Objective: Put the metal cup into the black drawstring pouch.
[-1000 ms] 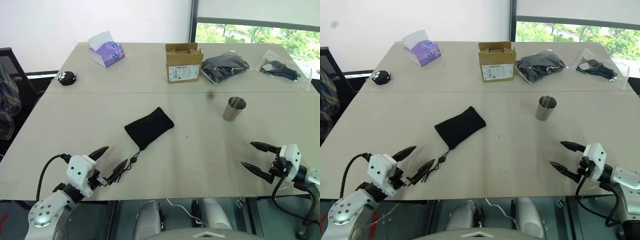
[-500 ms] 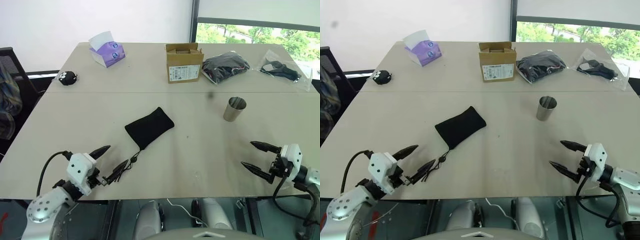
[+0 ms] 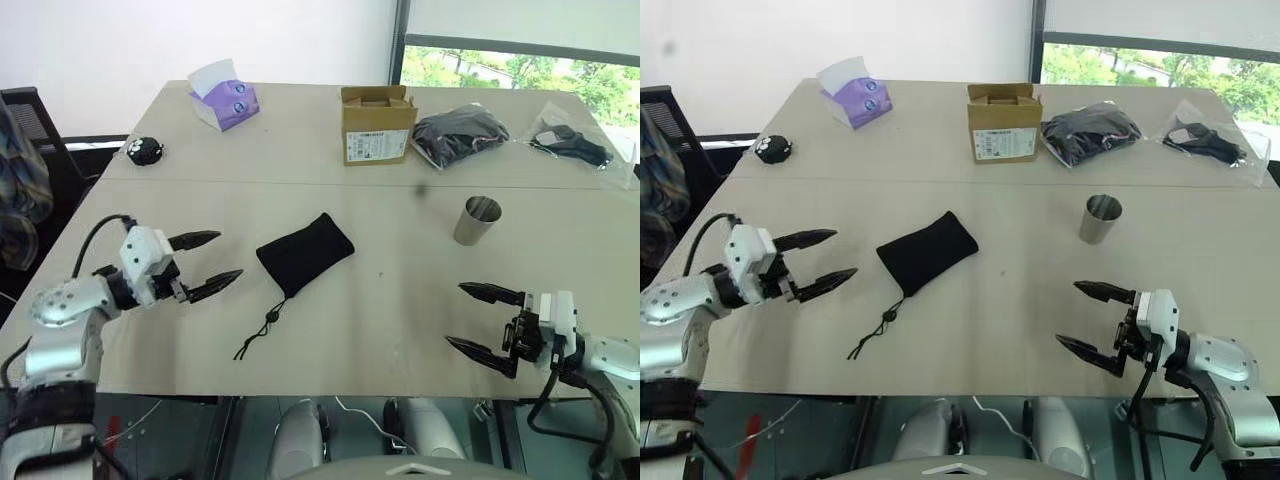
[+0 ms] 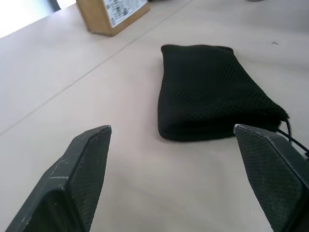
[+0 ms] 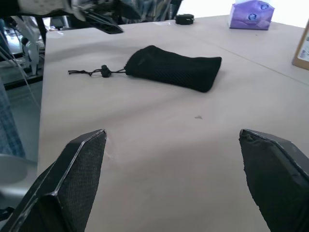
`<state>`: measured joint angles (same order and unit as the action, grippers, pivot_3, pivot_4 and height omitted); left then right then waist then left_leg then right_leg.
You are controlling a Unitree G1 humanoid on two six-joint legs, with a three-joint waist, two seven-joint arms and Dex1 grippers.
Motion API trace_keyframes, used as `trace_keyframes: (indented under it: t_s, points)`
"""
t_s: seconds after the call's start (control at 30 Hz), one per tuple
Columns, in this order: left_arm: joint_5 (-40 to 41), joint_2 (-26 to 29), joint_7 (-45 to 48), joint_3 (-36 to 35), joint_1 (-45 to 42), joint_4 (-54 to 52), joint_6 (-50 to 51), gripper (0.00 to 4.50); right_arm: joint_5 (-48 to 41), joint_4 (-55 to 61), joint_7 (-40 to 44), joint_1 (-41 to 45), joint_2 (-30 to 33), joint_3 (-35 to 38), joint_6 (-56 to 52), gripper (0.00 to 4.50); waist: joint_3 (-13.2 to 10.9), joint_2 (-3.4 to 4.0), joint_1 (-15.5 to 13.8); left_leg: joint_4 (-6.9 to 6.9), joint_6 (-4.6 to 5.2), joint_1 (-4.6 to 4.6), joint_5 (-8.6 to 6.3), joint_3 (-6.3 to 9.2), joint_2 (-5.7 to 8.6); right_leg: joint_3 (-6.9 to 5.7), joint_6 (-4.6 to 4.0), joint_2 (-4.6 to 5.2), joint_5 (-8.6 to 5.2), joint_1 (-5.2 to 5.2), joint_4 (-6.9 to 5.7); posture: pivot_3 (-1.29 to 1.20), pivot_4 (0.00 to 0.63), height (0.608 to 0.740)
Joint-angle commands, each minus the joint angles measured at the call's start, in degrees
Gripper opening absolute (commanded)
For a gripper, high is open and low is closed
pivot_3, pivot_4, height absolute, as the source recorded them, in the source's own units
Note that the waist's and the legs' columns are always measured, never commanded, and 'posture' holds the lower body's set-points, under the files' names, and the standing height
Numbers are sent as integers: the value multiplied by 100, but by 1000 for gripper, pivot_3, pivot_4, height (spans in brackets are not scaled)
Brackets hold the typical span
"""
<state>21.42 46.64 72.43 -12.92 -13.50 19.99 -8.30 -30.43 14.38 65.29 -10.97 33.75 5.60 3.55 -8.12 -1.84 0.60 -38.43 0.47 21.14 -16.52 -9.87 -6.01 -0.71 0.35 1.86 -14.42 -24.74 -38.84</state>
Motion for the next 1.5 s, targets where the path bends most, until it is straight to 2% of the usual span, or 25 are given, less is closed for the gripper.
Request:
trace_keyframes:
  t_s: [0.03, 0.23, 0.43, 0.67, 0.87, 1.5]
  points:
    - [-291, 9, 366, 323, -657, 737, -398, 4239, -52, 437, -175, -34, -46, -24, -72, 4460, 0, 0, -1, -1, 0, 0, 0, 1, 0, 0, 4, 0, 2, 0, -2, 0, 150, 715]
    - [-938, -251, 665, 953, -2089, 2451, -1096, 4239, 27, 667, -434, -145, -163, -118, -59, 4460, 0, -1, -12, -11, -3, 20, 1, 17, -2, -13, 7, -9, 4, -5, -1, 0, 150, 715]
    - [-1368, -364, 1125, 1319, -2796, 3514, -1899, 4239, 9, 847, -644, -294, -209, -63, -54, 4460, 0, -2, 20, -45, -2, 70, 0, 42, -1, -28, 9, -10, 5, -27, -2, 0, 150, 715]
    - [-1309, -162, 1904, 1284, -3137, 3839, -2037, 4239, -168, 1091, -847, -437, -243, 38, -87, 4460, -1, -2, 7, -74, -2, 95, 0, 80, -4, -62, 9, -10, 4, -30, -12, 0, 150, 715]
    - [-1447, 124, 2007, 1481, -3000, 3969, -2520, 4239, -371, 1218, -498, -507, -160, -68, -19, 4460, -1, -2, 4, -78, -2, 96, -1, 88, -4, -68, 9, -10, 4, -27, -12, 0, 150, 715]
    - [-1771, -526, 1190, 1377, -3667, 4633, -2695, 4239, -248, 1234, -806, -440, -280, -92, -4, 4460, 0, -3, -18, -91, -1, 99, -1, 108, -3, -88, 9, -8, 5, -12, -12, 0, 150, 715]
